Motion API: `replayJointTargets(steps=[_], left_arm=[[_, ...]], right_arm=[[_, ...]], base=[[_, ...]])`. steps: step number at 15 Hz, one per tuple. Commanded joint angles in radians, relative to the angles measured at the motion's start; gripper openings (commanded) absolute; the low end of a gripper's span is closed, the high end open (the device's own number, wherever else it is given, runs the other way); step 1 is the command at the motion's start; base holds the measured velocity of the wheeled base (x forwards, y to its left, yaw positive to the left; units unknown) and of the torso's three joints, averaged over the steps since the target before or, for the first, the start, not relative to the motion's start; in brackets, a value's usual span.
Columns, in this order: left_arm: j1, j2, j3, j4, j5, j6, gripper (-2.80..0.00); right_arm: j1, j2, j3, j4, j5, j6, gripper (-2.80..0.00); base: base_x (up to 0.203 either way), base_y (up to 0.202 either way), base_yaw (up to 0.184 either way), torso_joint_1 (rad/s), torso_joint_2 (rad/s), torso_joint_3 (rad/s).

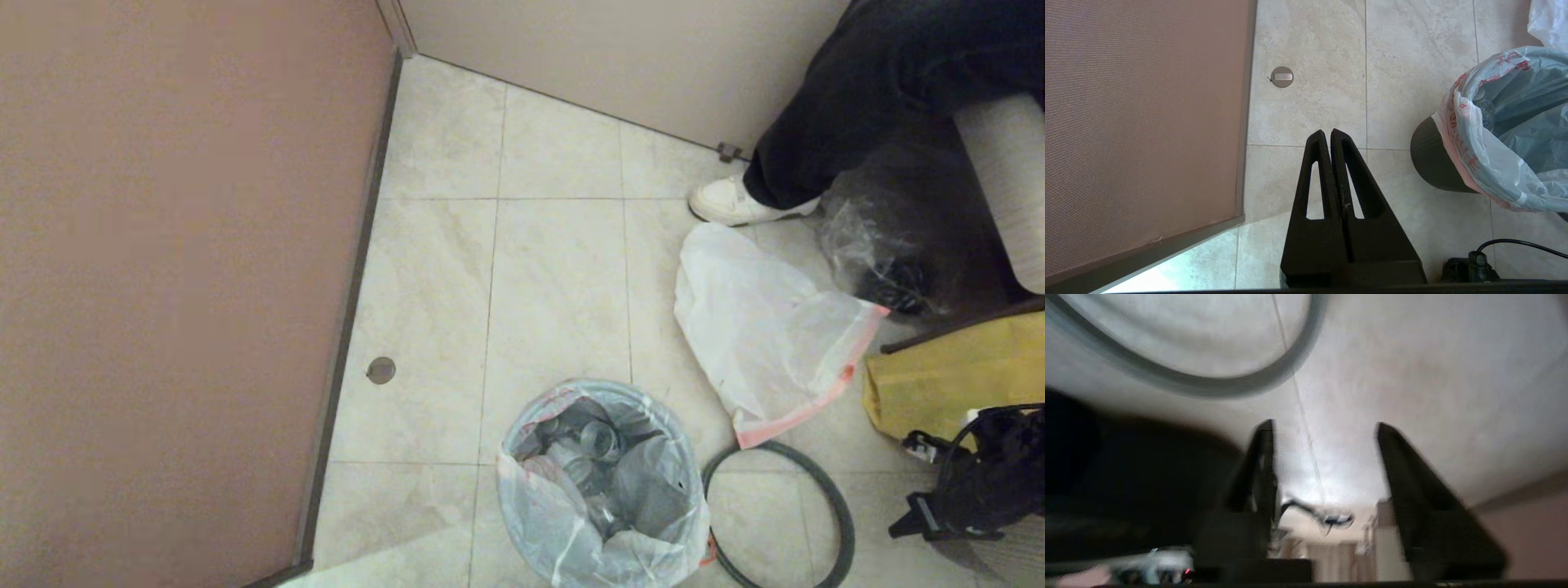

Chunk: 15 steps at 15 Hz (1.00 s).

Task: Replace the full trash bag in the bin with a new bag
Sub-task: Place the trash can ring on the floor, then place the trash bag on the floor

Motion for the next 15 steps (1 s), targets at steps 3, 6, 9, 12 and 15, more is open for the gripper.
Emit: replayJointTargets(steps=[3,6,9,12,15], left_arm=[[0.000,0.001,0.000,-0.001,0.001,0.000,-2.80],[0.000,0.001,0.000,-0.001,0.001,0.000,-2.80],[0.000,0.001,0.000,-0.001,0.001,0.000,-2.80],[0.000,0.001,0.000,-0.001,0.001,0.000,-2.80],[0.000,0.001,0.000,-0.001,0.001,0.000,-2.80]], right_arm=[[-0.013,-0.129,0.078,0.006,0.011,-0.004,0.00],[0.062,-0.266,0.213,-0.007,0.038,-0.005,-2.80],[0.173,-0.277,0.250,-0.051,0.036,-0.001,-2.80],[0.302,-0.278,0.269,-0.069,-0.033,0.015,-2.80],[0.406,-0.255,0.313,-0.168,-0.082,0.033,-2.80]], base=[[0.000,0.000,0.000,0.000,0.00,0.000],[0.000,0.000,0.000,0.000,0.00,0.000],[0.000,0.000,0.000,0.000,0.00,0.000],[0.000,0.000,0.000,0.000,0.00,0.000],[0.000,0.000,0.000,0.000,0.00,0.000]])
